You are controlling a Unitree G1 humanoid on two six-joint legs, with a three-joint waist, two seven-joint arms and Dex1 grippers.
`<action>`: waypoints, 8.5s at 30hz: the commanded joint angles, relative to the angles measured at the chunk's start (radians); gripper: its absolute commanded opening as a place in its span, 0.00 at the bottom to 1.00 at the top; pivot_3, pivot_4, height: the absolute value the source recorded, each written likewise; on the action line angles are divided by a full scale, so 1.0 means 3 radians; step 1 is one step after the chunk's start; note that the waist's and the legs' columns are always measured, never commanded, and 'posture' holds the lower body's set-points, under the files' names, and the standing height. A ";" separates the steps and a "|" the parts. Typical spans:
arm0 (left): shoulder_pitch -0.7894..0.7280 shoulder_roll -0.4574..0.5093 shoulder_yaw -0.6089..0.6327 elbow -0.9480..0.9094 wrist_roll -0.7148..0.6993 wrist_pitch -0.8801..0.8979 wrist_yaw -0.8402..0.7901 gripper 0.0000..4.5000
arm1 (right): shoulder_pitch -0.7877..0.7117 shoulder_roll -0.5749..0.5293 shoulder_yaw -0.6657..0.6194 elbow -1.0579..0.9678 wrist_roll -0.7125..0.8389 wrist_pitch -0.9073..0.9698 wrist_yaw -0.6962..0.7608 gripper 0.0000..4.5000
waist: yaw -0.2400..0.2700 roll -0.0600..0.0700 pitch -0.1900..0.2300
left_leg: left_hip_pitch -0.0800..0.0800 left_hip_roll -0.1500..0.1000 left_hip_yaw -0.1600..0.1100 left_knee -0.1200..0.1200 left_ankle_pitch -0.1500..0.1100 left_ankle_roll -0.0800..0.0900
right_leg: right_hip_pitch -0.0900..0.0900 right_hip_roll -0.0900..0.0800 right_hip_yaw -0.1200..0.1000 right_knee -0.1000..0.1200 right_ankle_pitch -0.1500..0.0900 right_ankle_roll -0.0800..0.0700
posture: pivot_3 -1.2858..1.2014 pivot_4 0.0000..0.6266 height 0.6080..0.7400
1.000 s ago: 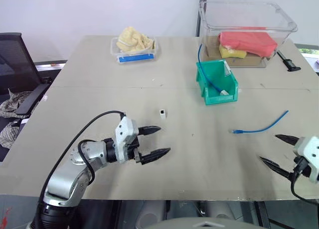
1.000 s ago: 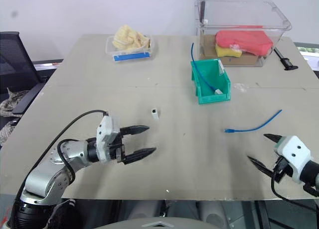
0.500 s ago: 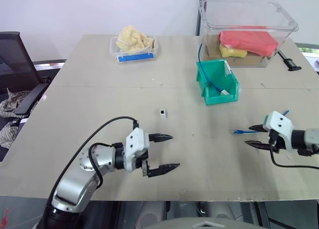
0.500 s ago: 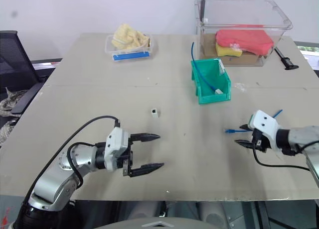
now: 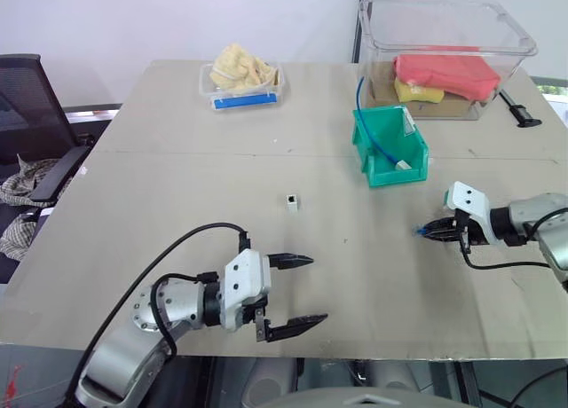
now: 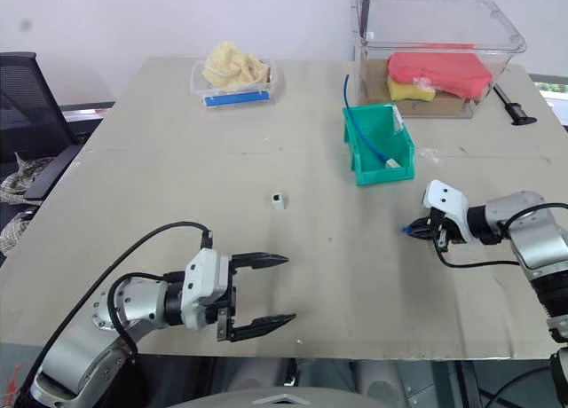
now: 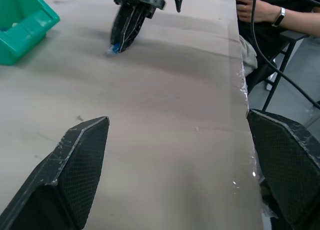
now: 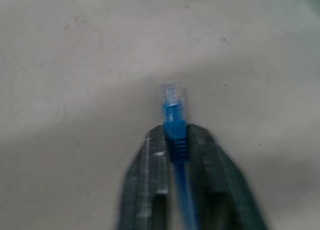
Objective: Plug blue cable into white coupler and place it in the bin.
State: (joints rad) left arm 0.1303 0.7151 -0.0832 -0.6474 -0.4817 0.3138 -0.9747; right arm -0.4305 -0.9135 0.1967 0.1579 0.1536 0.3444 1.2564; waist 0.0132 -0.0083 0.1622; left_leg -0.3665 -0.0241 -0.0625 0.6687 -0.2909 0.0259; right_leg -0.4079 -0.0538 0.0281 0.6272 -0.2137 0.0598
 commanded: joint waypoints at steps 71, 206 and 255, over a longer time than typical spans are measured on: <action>-0.2449 -0.1153 -0.0695 0.2309 0.0238 0.0408 -0.1084 0.01 | 0.3342 0.1790 -0.1618 -0.3650 0.1315 0.0734 -0.2460 0.93 | -0.0006 0.0005 -0.0005 | -0.0039 -0.0010 -0.0044 0.0019 0.0002 -0.0003 | -0.0015 -0.0001 -0.0030 0.0010 0.0003 0.0007 | 0.52 0.24 1.00; -0.2720 -0.1526 -0.1108 0.3759 0.1642 -0.1380 -0.0951 0.13 | 0.0641 0.0676 -0.0080 -0.1655 0.1092 0.0335 -0.1221 0.00 | -0.0076 0.0001 -0.0005 | -0.0042 -0.0022 -0.0047 0.0035 0.0002 -0.0002 | -0.0024 0.0001 -0.0030 0.0036 0.0004 0.0007 | 0.52 0.24 1.00; -0.2567 -0.1562 -0.0991 0.3512 0.1530 -0.1130 -0.0804 0.13 | 0.0615 0.0931 -0.0574 -0.1641 0.0730 0.0204 -0.1094 0.76 | -0.0075 -0.0014 -0.0042 | -0.0028 -0.0021 -0.0050 0.0041 0.0002 -0.0002 | -0.0012 -0.0002 -0.0029 0.0046 0.0003 0.0007 | 0.52 0.24 1.00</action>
State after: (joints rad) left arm -0.6407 0.2460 -0.4012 0.4541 0.0051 -0.0419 -1.2228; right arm -0.2542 -0.6225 0.0988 -0.2494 0.3347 0.4297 0.9468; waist -0.0093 -0.0125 0.1495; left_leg -0.3771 -0.0303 -0.0777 0.6809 -0.2902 0.0251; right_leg -0.4138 -0.0544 0.0193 0.6410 -0.2127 0.0619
